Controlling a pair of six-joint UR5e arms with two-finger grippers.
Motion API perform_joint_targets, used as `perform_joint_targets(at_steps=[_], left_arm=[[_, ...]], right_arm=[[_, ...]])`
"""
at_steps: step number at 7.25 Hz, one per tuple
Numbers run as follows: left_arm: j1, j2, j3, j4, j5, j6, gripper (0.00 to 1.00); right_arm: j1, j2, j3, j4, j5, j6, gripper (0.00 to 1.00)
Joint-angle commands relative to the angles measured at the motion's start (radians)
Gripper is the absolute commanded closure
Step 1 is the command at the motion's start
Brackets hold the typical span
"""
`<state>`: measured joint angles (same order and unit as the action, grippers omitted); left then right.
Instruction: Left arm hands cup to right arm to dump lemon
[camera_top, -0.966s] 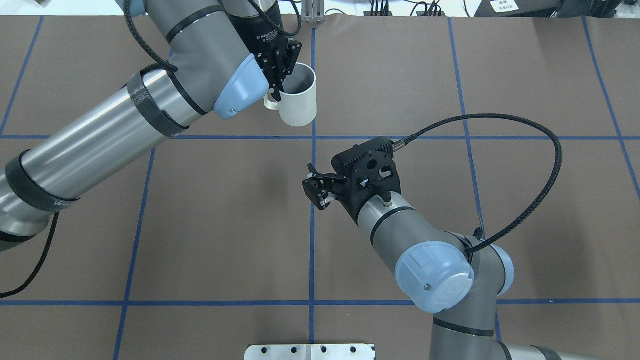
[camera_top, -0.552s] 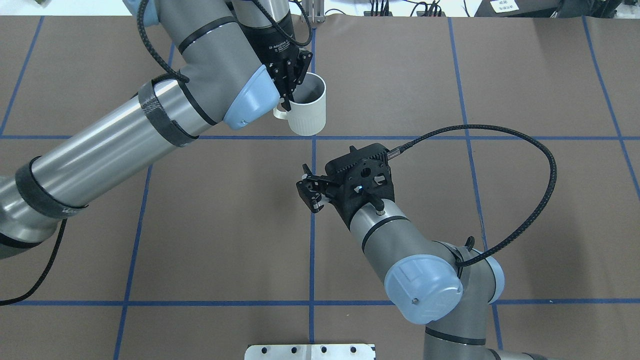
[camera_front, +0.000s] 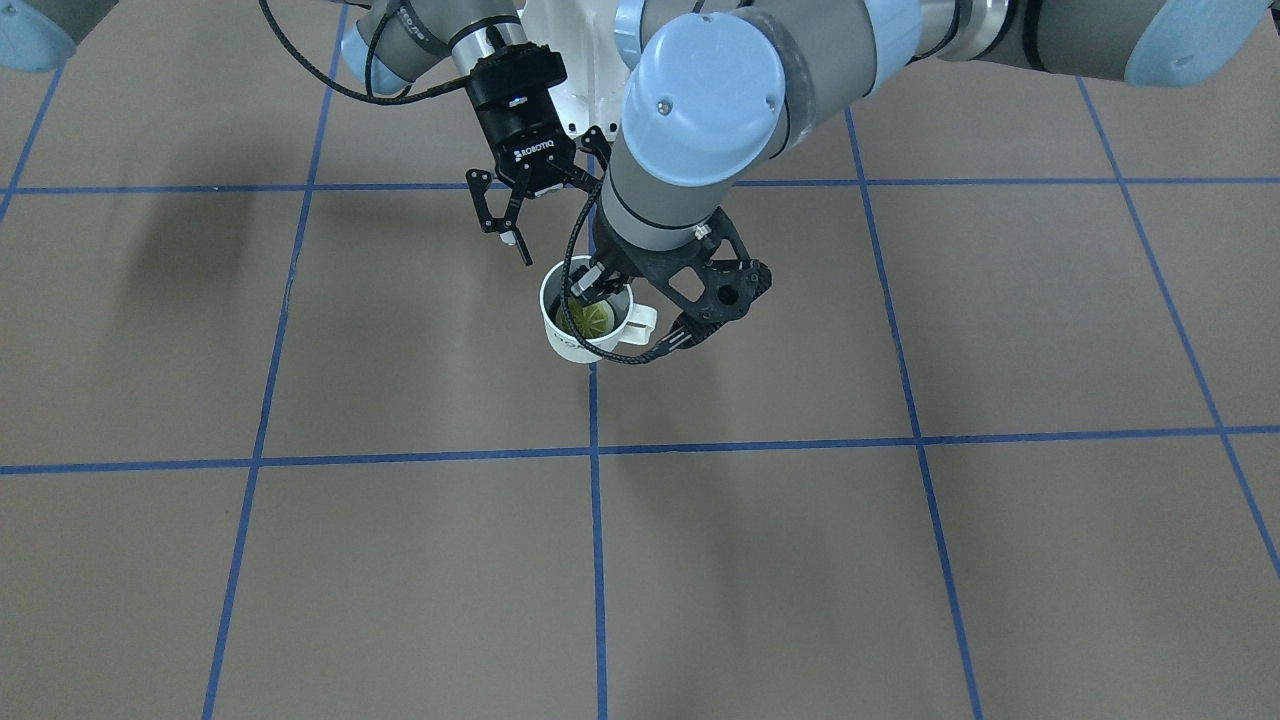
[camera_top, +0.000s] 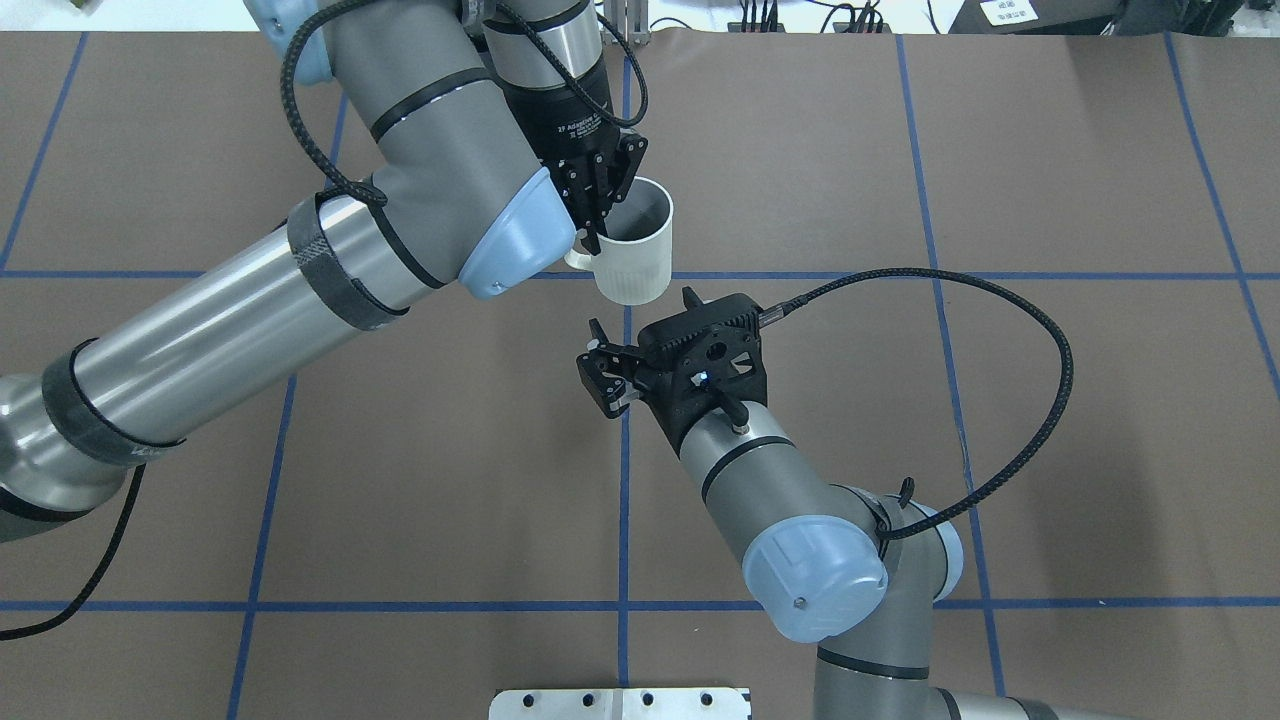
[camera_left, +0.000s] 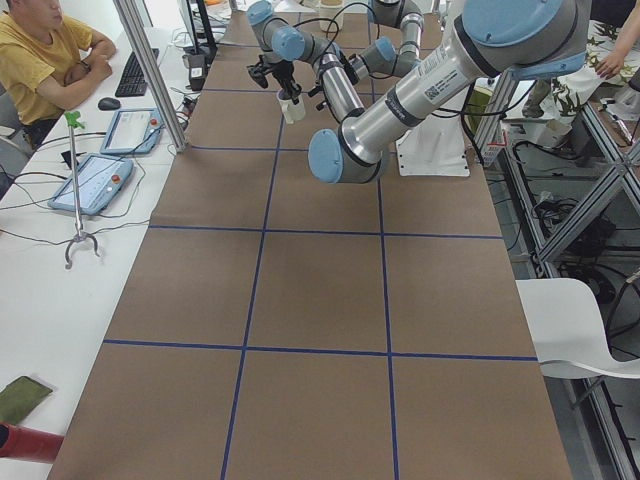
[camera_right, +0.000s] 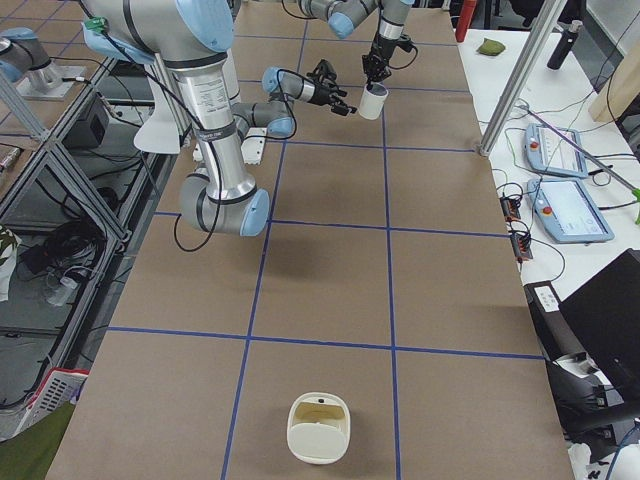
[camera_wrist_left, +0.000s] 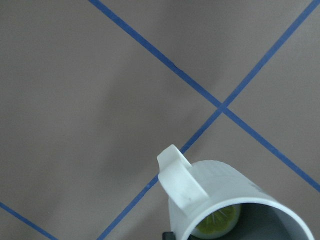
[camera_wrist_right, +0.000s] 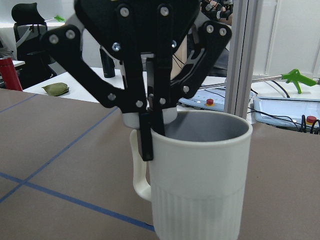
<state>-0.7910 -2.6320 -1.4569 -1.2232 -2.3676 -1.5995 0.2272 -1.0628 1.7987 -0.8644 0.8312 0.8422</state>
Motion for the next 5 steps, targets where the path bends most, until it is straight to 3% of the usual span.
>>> perform_joint_targets(at_steps=[1, 5], left_arm=[[0.022, 0.003, -0.019, 0.01, 0.001, 0.0, 1.0], [0.027, 0.006, -0.065, 0.047, 0.001, 0.0, 1.0]], right_arm=[[0.006, 0.006, -0.004, 0.002, -0.027, -0.002, 0.0], [0.018, 0.006, -0.008, -0.001, -0.03, 0.0, 0.0]])
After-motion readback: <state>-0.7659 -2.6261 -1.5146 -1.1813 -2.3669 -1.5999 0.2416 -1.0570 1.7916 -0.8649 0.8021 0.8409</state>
